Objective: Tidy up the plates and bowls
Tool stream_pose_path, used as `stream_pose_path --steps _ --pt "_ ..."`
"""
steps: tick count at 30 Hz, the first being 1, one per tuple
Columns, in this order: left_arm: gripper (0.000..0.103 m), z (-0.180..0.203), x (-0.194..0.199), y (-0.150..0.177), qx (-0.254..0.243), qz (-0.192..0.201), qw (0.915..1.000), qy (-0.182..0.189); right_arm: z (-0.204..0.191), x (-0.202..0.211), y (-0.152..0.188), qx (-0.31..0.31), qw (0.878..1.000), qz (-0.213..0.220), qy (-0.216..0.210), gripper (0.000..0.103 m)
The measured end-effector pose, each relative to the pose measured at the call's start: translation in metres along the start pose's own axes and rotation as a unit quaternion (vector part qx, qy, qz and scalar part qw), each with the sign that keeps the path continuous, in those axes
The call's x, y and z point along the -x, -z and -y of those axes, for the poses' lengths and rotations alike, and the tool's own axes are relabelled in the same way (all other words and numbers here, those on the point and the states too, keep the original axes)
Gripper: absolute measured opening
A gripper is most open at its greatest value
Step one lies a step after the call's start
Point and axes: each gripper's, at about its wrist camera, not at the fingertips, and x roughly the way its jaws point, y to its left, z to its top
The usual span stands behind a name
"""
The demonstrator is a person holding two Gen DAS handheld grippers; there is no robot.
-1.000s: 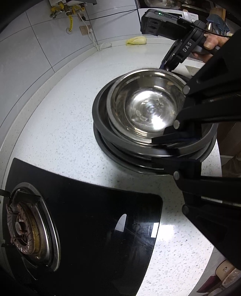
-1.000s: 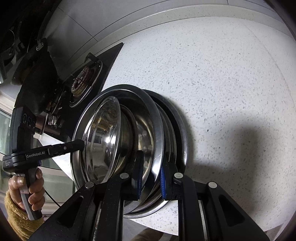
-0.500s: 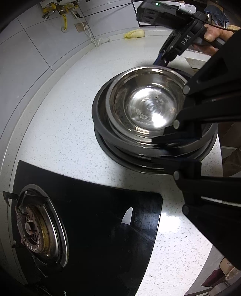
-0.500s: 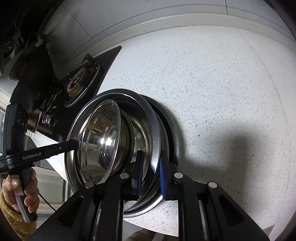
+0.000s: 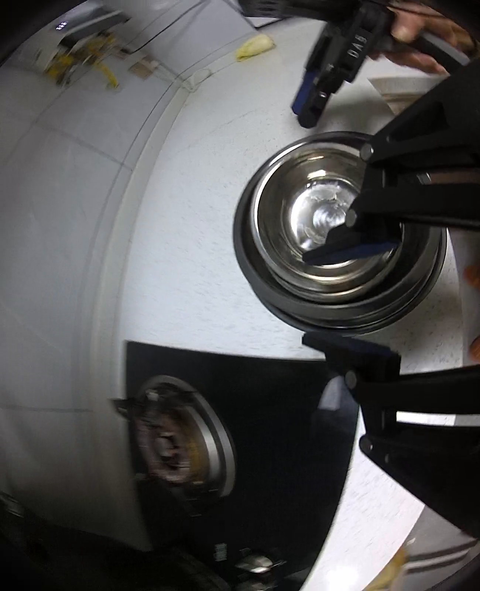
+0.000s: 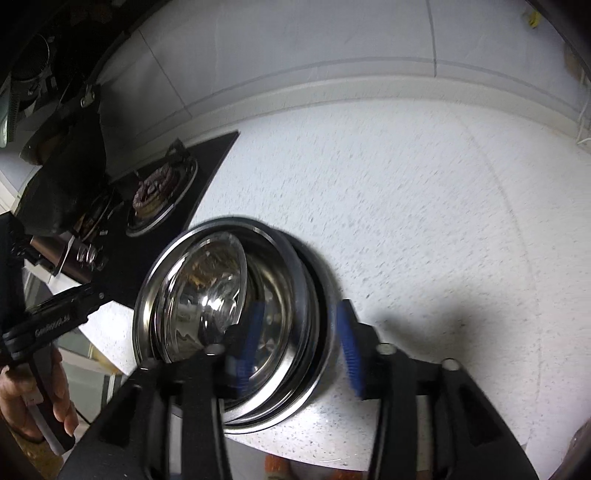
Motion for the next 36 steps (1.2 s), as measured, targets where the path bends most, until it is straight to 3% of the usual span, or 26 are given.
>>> stream_pose_path --steps 5,17,27,36 --pt "0.040 0.024 0.021 0.008 -0.041 0.027 0.9986 -0.016 0.003 0.025 0.003 -0.002 0.999 0.039 0.018 0.052" --pt "0.040 0.064 0.066 0.029 -0.060 0.053 0.9967 -0.015 0.022 0.099 0.025 0.003 0.991 0.115 0.065 0.065" --pt "0.040 0.075 0.104 0.044 -0.064 0.070 0.9951 -0.025 0.036 0.147 0.045 -0.009 0.988 0.128 0.086 0.076" --pt "0.040 0.080 0.131 0.058 -0.068 0.083 0.9940 -0.020 0.038 0.182 0.062 0.003 0.984 0.139 0.110 0.078"
